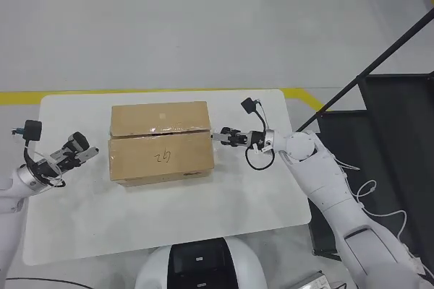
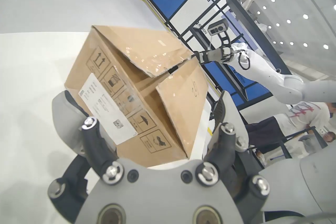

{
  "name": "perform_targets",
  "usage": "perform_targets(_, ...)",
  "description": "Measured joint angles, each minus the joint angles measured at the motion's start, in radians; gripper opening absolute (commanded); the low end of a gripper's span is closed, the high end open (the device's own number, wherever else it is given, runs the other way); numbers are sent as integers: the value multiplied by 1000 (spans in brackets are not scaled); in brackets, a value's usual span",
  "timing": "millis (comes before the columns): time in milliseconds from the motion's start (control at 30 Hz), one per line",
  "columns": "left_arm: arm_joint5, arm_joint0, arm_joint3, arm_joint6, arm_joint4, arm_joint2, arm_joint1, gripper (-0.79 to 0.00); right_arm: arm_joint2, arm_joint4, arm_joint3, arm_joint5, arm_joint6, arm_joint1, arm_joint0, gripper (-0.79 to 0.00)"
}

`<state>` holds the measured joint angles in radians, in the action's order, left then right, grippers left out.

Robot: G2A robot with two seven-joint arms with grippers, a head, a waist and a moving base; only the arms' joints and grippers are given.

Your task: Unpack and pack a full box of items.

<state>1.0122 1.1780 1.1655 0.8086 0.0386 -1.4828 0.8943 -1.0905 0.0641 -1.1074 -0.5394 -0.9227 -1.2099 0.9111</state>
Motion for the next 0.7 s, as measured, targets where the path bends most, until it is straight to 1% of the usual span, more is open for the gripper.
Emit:
perform_targets(133,0,25,51,-1,57,44,-51,0,33,16,26,-12,5,-11,-25,0)
perform_targets(167,0,32,62,-1,58,54,-68,0,40,18,31,-14,0,-12,-32,0)
perform_targets(267,0,40,70,-1,78,74,-106,0,46,5,28,-9,-8,-12,-40,0)
perform_targets(333,0,41,69,-1,88,78,-112,0,41,-2,15,-2,-7,-9,-35,0)
perform_targets(433,0,41,69,-1,86,78,-111,0,28,-13,-8,7,-2,-3,-21,0)
perform_targets(700,0,41,69,-1,86,78,-111,0,28,-13,-8,7,-2,-3,-21,0)
